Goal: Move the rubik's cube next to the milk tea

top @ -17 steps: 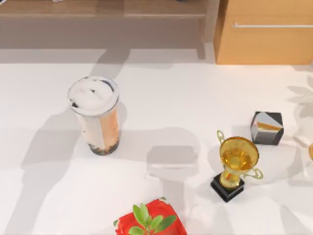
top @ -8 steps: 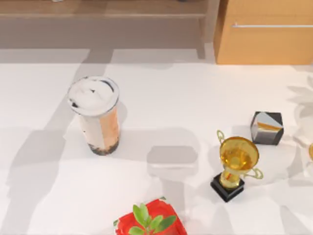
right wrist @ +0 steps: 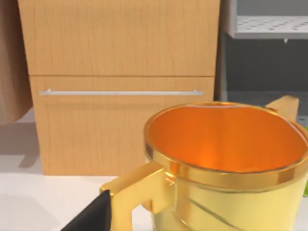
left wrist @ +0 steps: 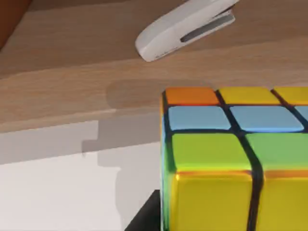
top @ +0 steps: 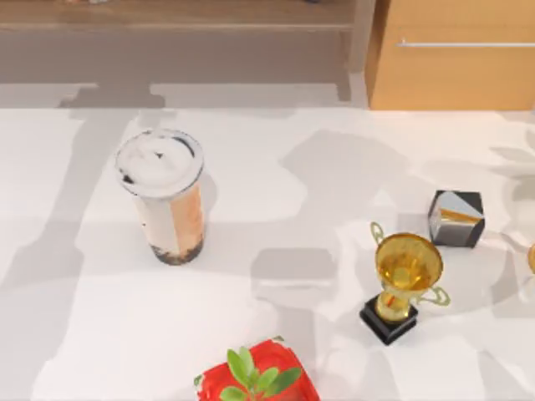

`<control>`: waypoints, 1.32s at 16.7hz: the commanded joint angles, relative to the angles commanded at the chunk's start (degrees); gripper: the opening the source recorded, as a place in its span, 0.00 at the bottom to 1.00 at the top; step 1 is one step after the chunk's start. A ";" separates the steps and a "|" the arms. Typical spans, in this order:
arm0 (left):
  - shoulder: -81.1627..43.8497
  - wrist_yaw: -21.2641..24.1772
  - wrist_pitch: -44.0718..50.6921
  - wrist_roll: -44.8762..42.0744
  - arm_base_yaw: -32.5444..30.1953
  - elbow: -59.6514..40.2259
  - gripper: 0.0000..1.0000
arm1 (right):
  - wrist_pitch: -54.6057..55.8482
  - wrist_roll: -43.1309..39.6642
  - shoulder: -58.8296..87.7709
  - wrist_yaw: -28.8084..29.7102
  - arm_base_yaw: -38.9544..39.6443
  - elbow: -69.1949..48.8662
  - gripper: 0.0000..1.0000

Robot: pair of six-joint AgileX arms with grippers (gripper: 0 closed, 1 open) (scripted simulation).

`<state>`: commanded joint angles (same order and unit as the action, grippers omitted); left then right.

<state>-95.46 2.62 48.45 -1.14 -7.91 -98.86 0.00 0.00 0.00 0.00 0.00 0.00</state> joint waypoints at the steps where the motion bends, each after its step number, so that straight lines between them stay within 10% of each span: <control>1: -1.30 0.42 3.47 0.39 1.37 2.50 0.00 | 0.00 0.00 0.00 0.00 0.00 0.00 1.00; 22: -14.22 -2.57 12.02 2.30 6.02 16.98 0.00 | 0.00 0.00 0.00 0.00 0.00 0.00 1.00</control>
<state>-109.69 0.05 60.47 1.16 -1.89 -81.88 0.00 0.00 0.00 0.00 0.00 0.00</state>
